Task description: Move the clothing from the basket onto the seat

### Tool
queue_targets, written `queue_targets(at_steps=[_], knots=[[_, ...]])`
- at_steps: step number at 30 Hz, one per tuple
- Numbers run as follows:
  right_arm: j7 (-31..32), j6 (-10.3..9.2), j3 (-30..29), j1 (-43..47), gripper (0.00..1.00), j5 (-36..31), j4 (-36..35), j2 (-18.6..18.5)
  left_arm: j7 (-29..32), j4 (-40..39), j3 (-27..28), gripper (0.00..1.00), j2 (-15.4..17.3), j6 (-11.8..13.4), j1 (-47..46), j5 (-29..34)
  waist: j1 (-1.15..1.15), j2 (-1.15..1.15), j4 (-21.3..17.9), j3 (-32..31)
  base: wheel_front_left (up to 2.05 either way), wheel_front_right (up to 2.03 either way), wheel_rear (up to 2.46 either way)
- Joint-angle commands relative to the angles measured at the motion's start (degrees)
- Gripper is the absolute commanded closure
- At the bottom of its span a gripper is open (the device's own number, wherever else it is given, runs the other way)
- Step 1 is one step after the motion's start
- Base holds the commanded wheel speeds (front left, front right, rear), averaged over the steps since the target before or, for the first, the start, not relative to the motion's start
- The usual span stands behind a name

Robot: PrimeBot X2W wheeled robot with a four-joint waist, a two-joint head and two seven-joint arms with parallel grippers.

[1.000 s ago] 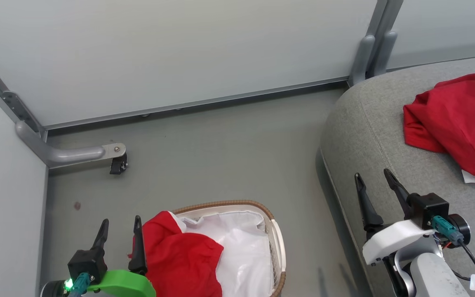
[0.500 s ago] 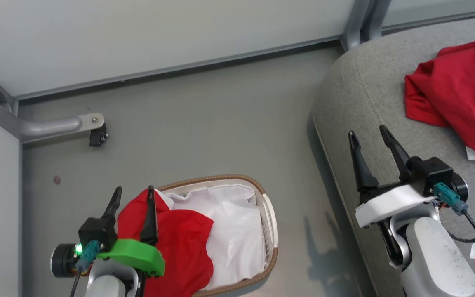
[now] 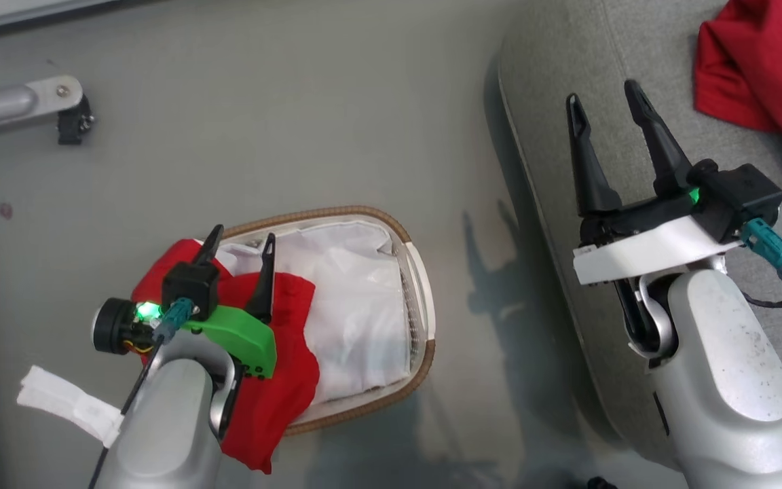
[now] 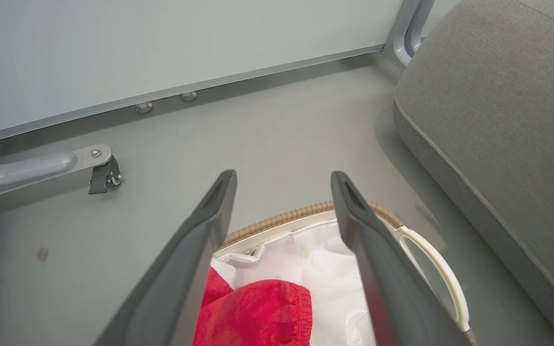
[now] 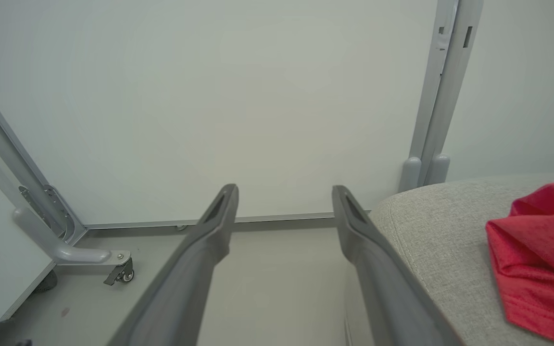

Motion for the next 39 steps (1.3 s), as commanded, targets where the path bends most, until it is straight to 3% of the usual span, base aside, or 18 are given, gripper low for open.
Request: queue_targets(at_steps=[1,7,21,30,39], knots=[[-0.28,-0.06,0.33,-1.3,0.0,0.74,-0.77,-0.06,0.02,1.75,-0.49,0.0,1.16,-0.22,-2.19,0.55,0.0,0.0,-3.82,8.14,0.0,0.0,0.0],[-0.28,-0.06,1.01,-3.31,0.0,1.9,-3.01,-0.06,0.01,10.28,-4.75,0.0,3.49,-0.37,-8.42,3.89,0.0,0.0,-5.73,13.2,0.0,0.0,0.0],[-0.28,-0.06,3.32,-5.26,0.0,4.94,-5.99,-0.06,1.73,30.57,-10.33,0.0,4.48,-0.2,-20.6,7.47,0.0,0.0,-9.69,21.91,0.0,0.0,0.0],[-0.28,-0.06,5.75,-7.05,0.0,7.11,-7.96,-0.03,7.76,35.56,-14.03,0.0,7.05,1.95,-24.26,10.69,0.0,0.0,-12.63,25.36,0.0,0.0,0.0],[-0.28,-0.07,6.2,-5.93,0.0,6.69,-9.21,-0.07,15.76,36.82,-16.47,0.0,8.48,3.16,-24.61,12.33,0.0,0.0,-12.66,25.97,0.0,0.0,0.0]])
